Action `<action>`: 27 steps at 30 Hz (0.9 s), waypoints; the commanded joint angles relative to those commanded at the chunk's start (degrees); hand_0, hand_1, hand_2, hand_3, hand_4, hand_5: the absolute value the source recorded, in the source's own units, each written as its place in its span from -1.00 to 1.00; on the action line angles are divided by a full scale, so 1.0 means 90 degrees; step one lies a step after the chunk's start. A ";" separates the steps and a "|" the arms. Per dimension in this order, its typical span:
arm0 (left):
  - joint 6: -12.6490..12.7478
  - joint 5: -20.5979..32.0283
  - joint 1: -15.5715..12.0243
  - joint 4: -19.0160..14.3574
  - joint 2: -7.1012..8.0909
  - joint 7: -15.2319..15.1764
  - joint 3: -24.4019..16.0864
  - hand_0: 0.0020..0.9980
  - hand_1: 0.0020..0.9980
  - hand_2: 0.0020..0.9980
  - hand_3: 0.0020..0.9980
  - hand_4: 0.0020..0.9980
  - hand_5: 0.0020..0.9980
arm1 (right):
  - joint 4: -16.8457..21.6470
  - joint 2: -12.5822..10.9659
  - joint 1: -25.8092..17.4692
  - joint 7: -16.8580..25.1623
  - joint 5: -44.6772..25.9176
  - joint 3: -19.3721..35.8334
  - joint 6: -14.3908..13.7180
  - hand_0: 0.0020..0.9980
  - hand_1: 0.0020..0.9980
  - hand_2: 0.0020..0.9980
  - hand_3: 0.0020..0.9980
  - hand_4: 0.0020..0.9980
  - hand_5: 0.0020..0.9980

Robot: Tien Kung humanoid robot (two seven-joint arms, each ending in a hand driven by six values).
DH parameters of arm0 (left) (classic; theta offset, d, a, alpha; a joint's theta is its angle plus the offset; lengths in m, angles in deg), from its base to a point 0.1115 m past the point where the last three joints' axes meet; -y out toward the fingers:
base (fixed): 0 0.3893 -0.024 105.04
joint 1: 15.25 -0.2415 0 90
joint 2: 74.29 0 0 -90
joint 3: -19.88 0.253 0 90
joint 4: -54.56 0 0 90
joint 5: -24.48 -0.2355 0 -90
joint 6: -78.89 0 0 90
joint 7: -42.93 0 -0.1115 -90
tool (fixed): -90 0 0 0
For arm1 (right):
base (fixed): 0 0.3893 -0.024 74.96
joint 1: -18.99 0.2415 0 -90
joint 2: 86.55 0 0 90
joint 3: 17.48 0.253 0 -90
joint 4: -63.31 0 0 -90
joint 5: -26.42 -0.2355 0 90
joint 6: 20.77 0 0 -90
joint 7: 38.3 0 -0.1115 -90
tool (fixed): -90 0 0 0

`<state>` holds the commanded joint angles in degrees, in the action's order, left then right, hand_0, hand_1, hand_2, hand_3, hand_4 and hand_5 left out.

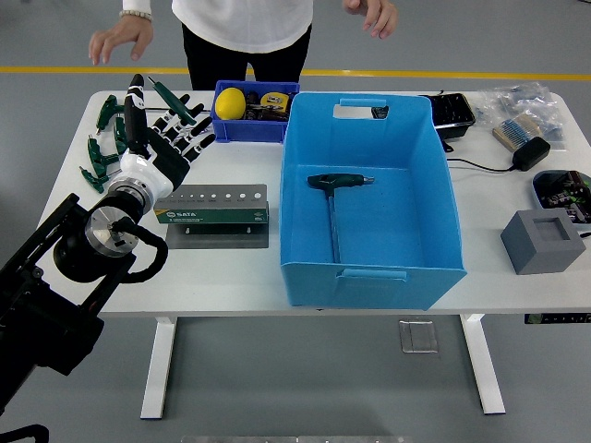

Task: Lift tool from toolbox,place it in box,lift tool from toolbox,place it in box

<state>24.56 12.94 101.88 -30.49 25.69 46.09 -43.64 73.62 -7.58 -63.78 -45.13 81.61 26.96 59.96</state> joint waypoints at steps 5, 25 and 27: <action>0.0091 0.0182 0.0182 -0.0293 0.0020 -0.0092 0.0161 -0.50 -0.25 -0.10 -0.09 0.87 0.78 | 0.0000 -0.0008 0.0007 0.0004 -0.0004 -0.0001 -0.0001 0.17 0.09 0.26 0.17 0.59 0.67; -0.0450 0.0632 0.1582 -0.0005 -0.0797 0.0303 0.2139 -0.50 -0.31 -0.15 -0.10 0.84 0.89 | 0.0000 -0.0108 0.0091 0.0014 -0.0001 -0.0149 0.0013 0.17 0.08 0.26 0.17 0.60 0.66; -0.0576 0.0667 0.1700 0.0208 -0.0890 0.0438 0.2433 -0.50 -0.31 -0.15 -0.10 0.84 0.89 | 0.0000 -0.0117 0.0101 0.0012 0.0006 -0.0154 0.0013 0.17 0.08 0.26 0.17 0.60 0.66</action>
<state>19.37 18.94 117.18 -28.62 17.68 50.03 -21.74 73.62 -8.64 -62.87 -45.02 81.66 25.58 60.08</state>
